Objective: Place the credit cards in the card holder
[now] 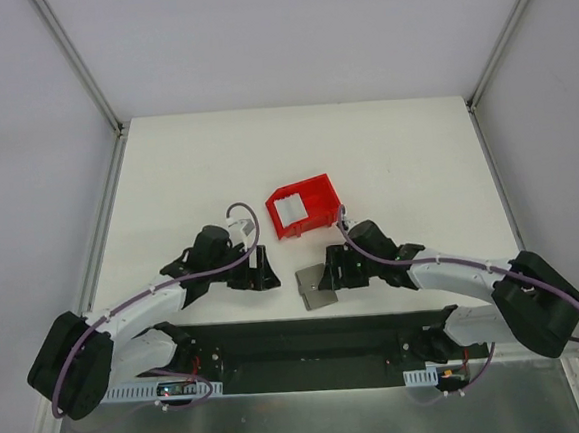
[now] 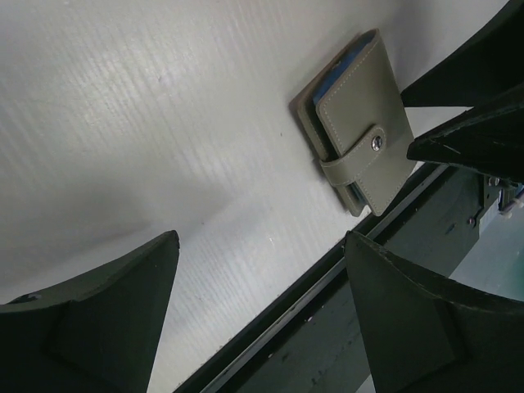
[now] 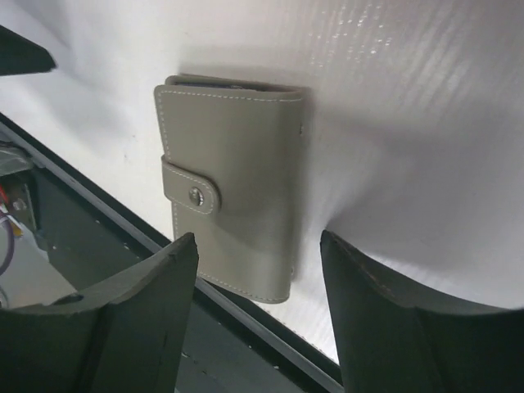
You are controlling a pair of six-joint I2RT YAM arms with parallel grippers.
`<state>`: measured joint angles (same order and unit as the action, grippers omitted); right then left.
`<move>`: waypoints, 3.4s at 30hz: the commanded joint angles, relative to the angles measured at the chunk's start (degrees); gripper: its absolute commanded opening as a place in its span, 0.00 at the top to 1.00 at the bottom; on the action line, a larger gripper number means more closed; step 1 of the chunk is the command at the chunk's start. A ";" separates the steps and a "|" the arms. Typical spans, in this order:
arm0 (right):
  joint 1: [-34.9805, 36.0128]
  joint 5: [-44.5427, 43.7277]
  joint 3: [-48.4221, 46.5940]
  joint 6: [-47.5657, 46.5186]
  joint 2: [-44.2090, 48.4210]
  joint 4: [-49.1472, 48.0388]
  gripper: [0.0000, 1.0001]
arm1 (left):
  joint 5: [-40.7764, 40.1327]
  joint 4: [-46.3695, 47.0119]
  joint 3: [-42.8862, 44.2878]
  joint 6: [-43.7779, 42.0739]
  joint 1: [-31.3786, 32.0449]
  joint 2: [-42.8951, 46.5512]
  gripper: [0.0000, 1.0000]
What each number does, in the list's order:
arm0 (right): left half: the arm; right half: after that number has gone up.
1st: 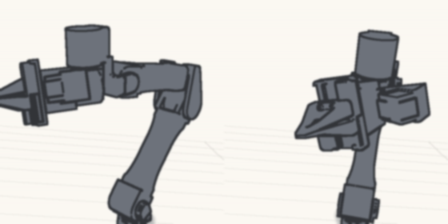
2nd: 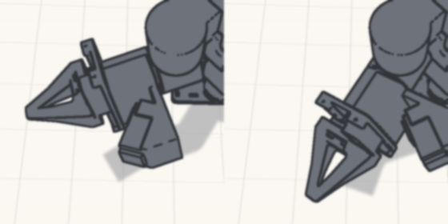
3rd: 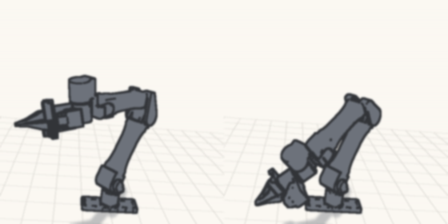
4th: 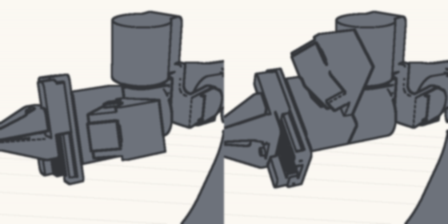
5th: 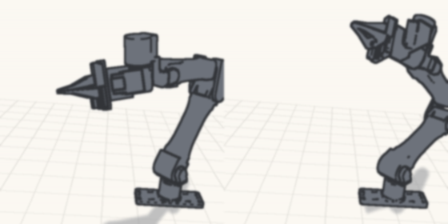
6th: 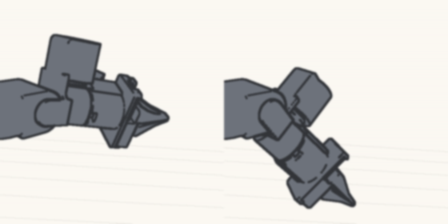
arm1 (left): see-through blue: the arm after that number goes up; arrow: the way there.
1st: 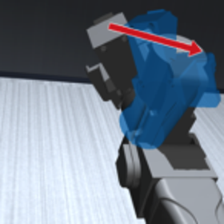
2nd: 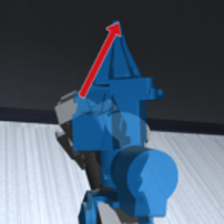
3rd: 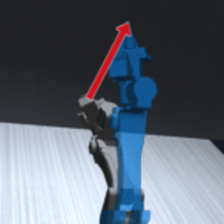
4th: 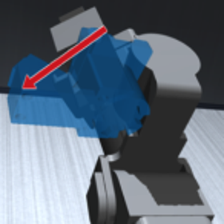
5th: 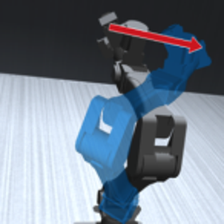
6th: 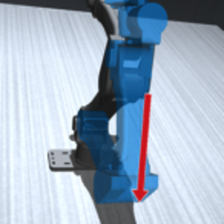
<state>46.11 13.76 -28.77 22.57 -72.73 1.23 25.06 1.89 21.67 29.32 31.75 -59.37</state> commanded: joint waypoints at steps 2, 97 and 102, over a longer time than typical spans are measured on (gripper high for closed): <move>2.05 -1.19 4.42 11.52 -1.35 -10.62 0.35 | -0.19 4.43 4.43 -1.54 2.35 -5.65 0.20; 7.16 -8.48 -1.56 23.24 -17.72 -26.81 0.47 | 11.07 14.55 1.79 0.13 -1.07 -17.26 0.89; 5.75 -6.12 0.83 8.84 -7.53 -24.63 0.50 | 11.85 8.76 6.79 -5.40 -1.25 -19.81 1.00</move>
<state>52.66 4.27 -29.34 44.23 -87.42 -26.37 36.05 14.46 24.18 29.34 30.33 -77.67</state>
